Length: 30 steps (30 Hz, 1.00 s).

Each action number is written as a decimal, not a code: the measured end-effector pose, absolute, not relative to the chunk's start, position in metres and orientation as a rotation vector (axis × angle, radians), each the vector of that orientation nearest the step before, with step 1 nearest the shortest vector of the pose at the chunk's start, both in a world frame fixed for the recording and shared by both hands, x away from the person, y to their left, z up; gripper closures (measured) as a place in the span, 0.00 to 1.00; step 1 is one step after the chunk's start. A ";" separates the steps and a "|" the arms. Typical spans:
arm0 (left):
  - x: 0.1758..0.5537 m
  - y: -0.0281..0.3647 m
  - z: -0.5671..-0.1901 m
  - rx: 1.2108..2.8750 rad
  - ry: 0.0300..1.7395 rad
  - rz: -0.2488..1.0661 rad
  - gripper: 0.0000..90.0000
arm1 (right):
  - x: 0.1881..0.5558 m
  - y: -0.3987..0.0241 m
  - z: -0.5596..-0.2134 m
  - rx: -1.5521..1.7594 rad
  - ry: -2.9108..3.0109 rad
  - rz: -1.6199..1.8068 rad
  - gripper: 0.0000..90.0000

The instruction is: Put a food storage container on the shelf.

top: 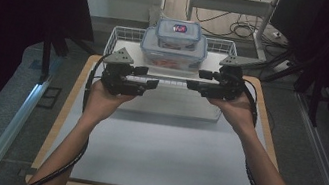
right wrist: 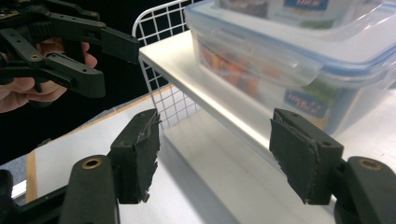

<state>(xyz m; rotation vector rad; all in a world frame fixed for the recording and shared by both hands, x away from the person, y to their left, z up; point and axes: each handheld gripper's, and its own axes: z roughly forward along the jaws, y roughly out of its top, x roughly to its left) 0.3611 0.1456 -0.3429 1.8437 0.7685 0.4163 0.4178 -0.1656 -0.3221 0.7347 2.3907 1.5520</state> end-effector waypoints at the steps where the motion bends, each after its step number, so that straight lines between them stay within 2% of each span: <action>1: 0.360 0.145 -0.345 1.847 0.769 0.418 0.42 | 0.416 -0.166 -0.323 0.733 2.395 1.548 0.37; 30: 0.332 0.147 -0.381 1.877 0.777 0.448 0.37 | 0.391 -0.176 -0.352 0.702 2.391 1.506 0.29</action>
